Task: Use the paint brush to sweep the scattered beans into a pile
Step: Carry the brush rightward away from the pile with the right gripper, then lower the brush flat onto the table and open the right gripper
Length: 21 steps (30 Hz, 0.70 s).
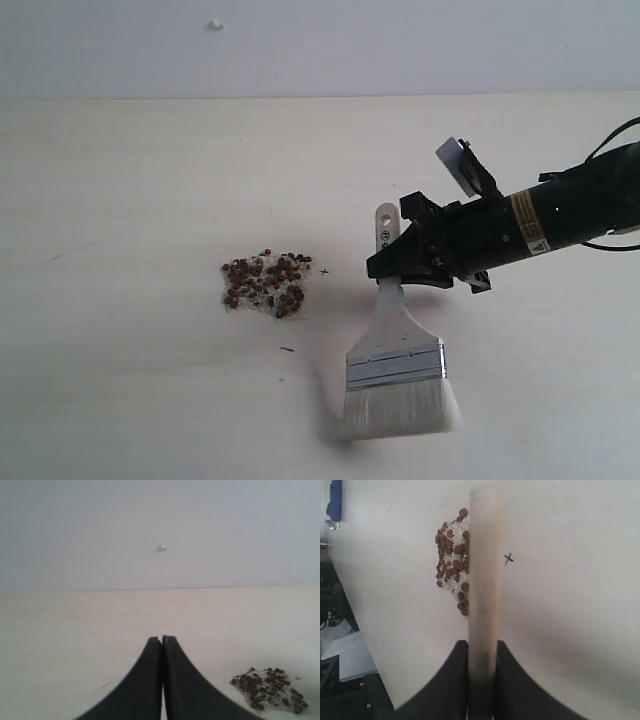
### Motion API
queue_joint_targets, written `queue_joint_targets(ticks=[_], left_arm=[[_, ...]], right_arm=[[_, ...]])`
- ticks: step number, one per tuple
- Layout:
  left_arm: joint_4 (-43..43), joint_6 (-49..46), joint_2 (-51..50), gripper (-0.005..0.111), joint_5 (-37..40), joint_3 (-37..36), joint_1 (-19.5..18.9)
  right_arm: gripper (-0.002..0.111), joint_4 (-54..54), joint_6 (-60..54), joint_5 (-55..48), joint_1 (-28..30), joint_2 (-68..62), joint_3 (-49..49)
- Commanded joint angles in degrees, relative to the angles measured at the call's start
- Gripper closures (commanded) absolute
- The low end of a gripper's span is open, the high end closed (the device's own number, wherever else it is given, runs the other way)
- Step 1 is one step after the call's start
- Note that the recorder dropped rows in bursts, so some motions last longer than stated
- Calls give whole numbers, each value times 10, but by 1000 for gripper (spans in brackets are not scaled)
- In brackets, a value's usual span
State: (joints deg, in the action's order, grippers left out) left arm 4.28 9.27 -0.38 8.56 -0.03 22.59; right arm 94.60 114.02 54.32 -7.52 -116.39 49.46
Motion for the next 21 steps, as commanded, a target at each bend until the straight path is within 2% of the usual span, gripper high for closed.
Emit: queue_joint_targets(ticks=[1,21], left_arm=[[0,2,4,107,-2,0,4],[0,2,4,107,-2,0,4]], right_arm=[[108,-17,-9,13,2,-12,2],[108,-15,-8,-12,2,-30,2]])
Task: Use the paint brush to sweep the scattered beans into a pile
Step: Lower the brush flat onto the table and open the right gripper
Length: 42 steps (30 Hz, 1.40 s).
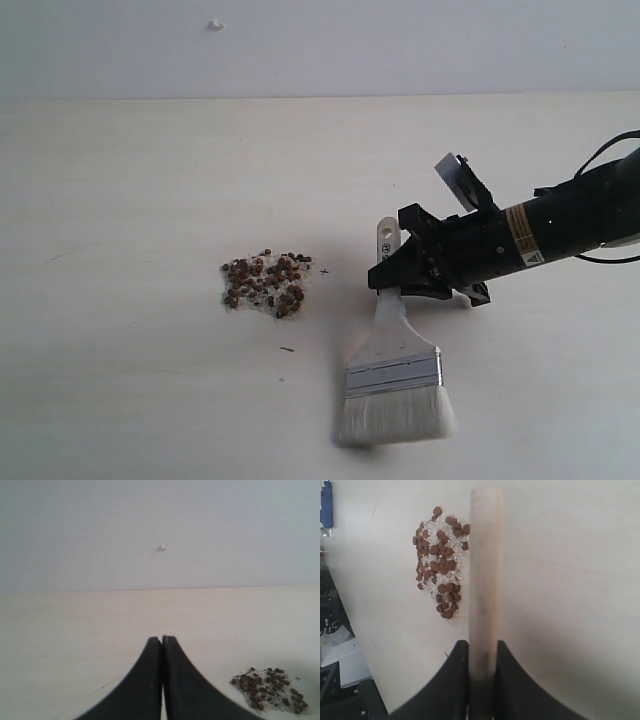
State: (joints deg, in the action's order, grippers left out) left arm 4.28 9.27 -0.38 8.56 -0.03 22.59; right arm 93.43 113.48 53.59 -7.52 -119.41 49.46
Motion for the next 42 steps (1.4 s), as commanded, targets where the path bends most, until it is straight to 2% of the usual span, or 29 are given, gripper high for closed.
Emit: queue_joint_targets(ticks=[1,6,18,22,36,39,42], left_arm=[[0,2,4,107,-2,0,4],[0,2,4,107,-2,0,4],[0,2,4,107,-2,0,4],[0,2,4,107,-2,0,4],[0,2,4,107,-2,0,4],[0,2,4,107,-2,0,4],[0,2,4,107,-2,0,4]], right_arm=[[108,0,-3,-4,2,0,2],[107,1,-3,-4,2,0,2],[79,5,-4,-10,2,10,2],[74,6,-22,-54,2,28,3],[75,28,-56,-304,2,175,3],[85,28,-56,-372,2,221,-3],[104,15,-54,-458,2,271,-21]])
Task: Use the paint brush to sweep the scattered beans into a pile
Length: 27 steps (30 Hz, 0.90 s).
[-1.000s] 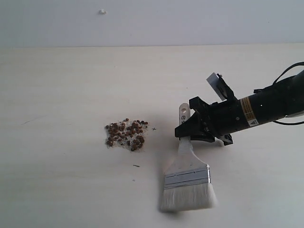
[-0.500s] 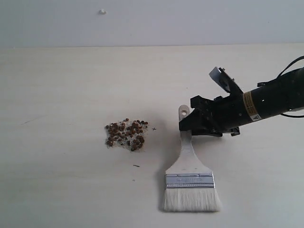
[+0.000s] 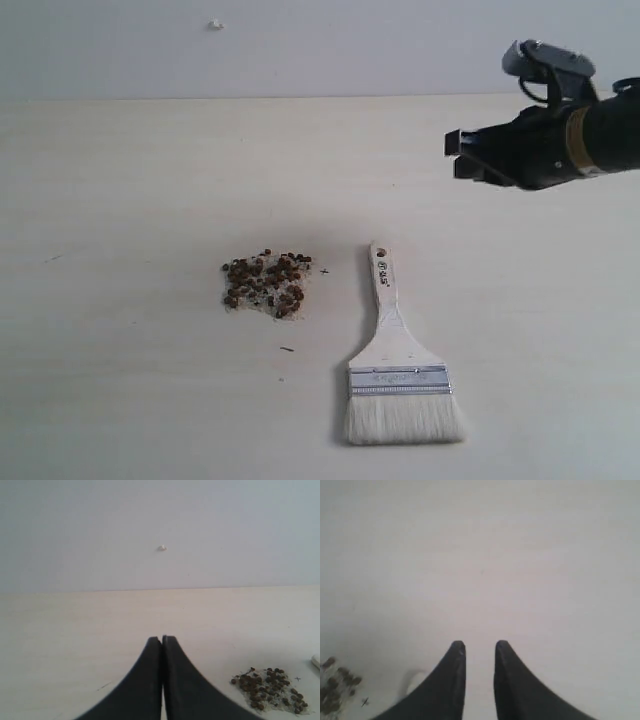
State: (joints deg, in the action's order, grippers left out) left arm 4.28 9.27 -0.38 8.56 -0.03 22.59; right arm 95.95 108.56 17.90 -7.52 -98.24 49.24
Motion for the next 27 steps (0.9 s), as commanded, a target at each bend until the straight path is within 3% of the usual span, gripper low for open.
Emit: queue_joint_targets(ticks=[1,4,14,21,27], left_arm=[[0,2,4,107,-2,0,4],[0,2,4,107,-2,0,4],[0,2,4,107,-2,0,4],[0,2,4,107,-2,0,4],[0,2,4,107,-2,0,4]], right_arm=[[108,-21,-5,-129,2,81,-30],[108,-61,-5,-193,2,130,-50],[108,-103,3,-216,2,291,-141],[108,-91,58,-300,2,489,-256],[108,-69,37,-234,2,685,-351]])
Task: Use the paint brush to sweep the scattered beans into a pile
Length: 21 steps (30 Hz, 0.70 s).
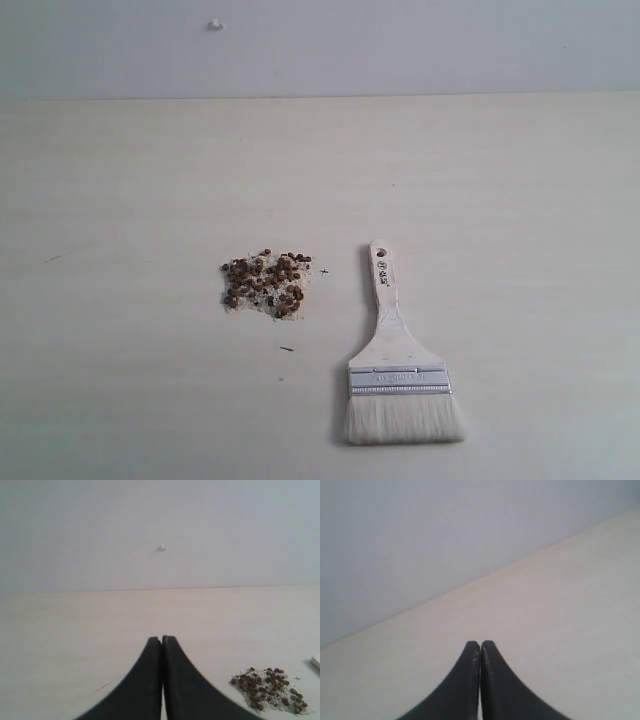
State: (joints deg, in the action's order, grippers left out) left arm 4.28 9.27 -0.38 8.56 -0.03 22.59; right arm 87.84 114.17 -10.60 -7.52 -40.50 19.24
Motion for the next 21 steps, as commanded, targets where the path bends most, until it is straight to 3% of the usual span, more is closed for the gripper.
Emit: queue_joint_targets(ticks=[1,10,21], left_arm=[[0,2,4,107,-2,0,4],[0,2,4,107,-2,0,4],[0,2,4,107,-2,0,4]], right_arm=[[108,5,-18,71,2,136,-64],[108,5,-1,193,2,278,-91],[108,8,-1,213,2,299,-91]])
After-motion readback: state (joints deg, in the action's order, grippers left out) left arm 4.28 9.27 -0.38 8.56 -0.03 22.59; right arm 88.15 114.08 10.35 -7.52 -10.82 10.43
